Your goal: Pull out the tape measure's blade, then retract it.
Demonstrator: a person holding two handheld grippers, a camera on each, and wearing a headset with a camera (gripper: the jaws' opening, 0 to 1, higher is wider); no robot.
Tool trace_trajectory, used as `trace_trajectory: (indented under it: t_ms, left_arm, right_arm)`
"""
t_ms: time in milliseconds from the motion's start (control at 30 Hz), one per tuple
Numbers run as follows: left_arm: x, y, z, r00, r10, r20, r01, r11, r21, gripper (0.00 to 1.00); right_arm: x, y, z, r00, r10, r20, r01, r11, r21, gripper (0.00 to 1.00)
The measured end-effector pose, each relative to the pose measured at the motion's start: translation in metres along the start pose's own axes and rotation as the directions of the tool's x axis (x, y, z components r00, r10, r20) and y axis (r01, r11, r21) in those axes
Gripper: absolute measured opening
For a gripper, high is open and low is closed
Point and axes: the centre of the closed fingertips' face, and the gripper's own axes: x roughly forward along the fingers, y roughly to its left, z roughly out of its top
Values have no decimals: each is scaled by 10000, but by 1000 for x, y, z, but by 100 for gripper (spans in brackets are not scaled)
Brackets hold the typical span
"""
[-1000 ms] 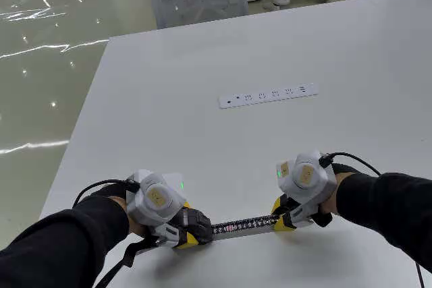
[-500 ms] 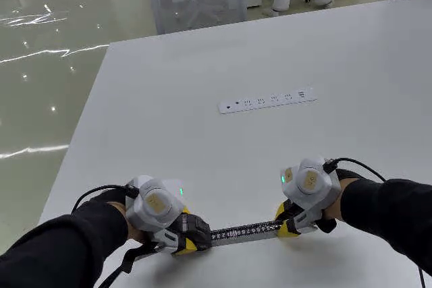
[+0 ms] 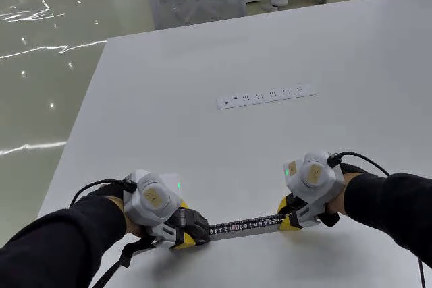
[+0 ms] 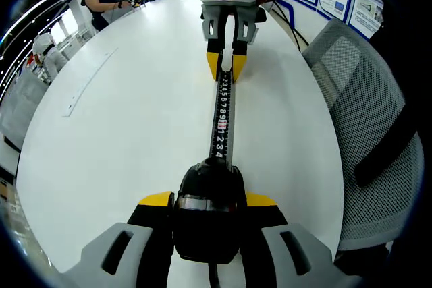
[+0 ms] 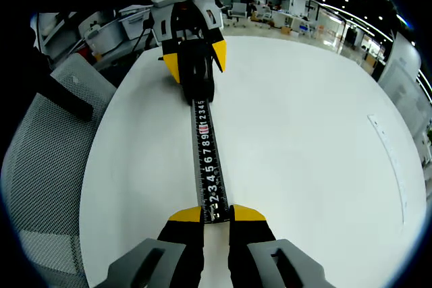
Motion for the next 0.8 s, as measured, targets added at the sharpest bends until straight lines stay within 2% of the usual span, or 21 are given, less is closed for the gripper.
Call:
trace_trajectory:
  t_ms: [800]
  left_arm:
    - [0,0,0,9999,47,90,-47,10000,-12,32]
  right_arm:
    - [-9,-2,-14,10000,-26,40,26,9998,193,8]
